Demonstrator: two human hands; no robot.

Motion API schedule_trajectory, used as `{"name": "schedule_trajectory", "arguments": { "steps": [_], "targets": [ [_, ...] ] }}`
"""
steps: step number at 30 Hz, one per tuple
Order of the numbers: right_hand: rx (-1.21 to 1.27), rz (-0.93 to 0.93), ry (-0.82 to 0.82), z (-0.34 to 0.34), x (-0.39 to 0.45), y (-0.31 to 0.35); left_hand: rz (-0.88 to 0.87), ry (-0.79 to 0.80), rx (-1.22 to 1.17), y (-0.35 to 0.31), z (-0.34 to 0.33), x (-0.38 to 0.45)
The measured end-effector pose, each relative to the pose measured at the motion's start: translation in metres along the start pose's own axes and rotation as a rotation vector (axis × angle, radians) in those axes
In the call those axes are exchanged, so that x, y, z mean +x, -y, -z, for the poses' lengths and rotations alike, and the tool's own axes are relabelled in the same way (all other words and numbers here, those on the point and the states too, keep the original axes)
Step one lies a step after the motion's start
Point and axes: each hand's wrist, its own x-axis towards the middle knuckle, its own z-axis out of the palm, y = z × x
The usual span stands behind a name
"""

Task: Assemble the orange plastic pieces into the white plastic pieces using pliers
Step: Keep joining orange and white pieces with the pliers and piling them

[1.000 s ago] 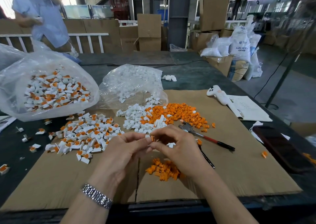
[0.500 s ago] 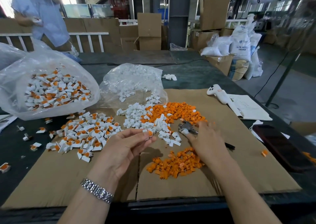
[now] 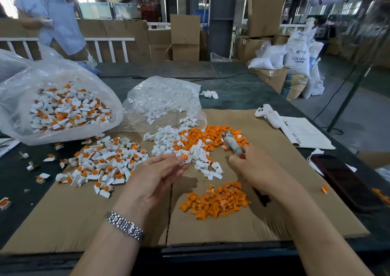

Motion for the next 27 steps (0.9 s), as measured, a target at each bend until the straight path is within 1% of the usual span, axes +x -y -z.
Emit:
{"name": "schedule_trajectory", "arguments": {
  "steps": [2, 4, 5, 8, 13, 20, 22, 25, 27],
  "targets": [
    [0.113, 0.025, 0.175, 0.005, -0.009, 0.013, -0.012, 0.004, -0.061, -0.001, -0.002, 0.001],
    [0.15, 0.036, 0.366, 0.002, -0.018, 0.024, -0.025, 0.011, -0.102, -0.002, -0.003, 0.001],
    [0.178, 0.033, 0.436, -0.001, -0.021, 0.029, -0.033, 0.015, -0.105, -0.003, -0.003, 0.002],
    [0.301, 0.04, 0.541, -0.01, -0.028, 0.038, -0.049, 0.016, -0.073, -0.005, -0.002, 0.002],
    [0.327, 0.079, 0.529, -0.018, -0.032, 0.046, -0.075, -0.017, 0.029, -0.004, 0.003, 0.003],
    [0.323, 0.078, 0.512, -0.024, -0.039, 0.051, -0.12, -0.036, 0.129, -0.001, 0.004, 0.004],
    [0.261, 0.092, 0.457, -0.028, -0.042, 0.052, -0.121, -0.042, 0.124, 0.0, 0.004, 0.003],
    [0.127, 0.127, 0.329, -0.041, -0.043, 0.052, -0.111, -0.045, 0.09, 0.001, 0.005, 0.002],
    [0.1, 0.134, 0.249, -0.05, -0.043, 0.051, -0.111, -0.036, 0.088, 0.001, 0.006, 0.0]
  ]
}}
